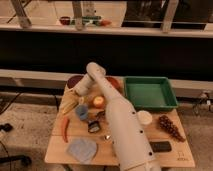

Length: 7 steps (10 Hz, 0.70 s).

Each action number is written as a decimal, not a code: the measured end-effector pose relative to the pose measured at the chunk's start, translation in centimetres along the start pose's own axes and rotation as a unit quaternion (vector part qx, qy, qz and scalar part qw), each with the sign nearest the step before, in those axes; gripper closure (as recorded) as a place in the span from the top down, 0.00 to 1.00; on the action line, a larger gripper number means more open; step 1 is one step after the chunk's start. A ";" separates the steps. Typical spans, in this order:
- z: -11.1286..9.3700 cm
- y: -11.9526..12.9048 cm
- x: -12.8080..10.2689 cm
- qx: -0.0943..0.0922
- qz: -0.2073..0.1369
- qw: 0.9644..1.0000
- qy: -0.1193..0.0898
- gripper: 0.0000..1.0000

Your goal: Place banana in red bowl

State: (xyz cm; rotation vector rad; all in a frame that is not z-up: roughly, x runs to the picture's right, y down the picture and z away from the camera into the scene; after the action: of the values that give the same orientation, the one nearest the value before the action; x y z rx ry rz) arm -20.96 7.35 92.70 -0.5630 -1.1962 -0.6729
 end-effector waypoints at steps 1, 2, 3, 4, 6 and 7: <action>0.0 0.0 0.1 0.000 0.001 1.000 -0.001 0.62; 0.2 0.0 0.1 0.001 0.002 1.000 -0.003 0.55; 0.2 0.1 0.2 0.001 0.003 1.000 -0.005 0.45; 0.2 0.0 0.2 0.002 0.004 1.000 -0.006 0.37; 0.4 0.1 0.4 0.000 0.007 1.000 -0.012 0.27; 0.4 0.1 0.4 -0.002 0.007 1.000 -0.014 0.27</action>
State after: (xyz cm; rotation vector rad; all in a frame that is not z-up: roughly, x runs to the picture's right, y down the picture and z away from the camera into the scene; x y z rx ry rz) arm -21.02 7.64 93.19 -0.5844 -1.2159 -0.6571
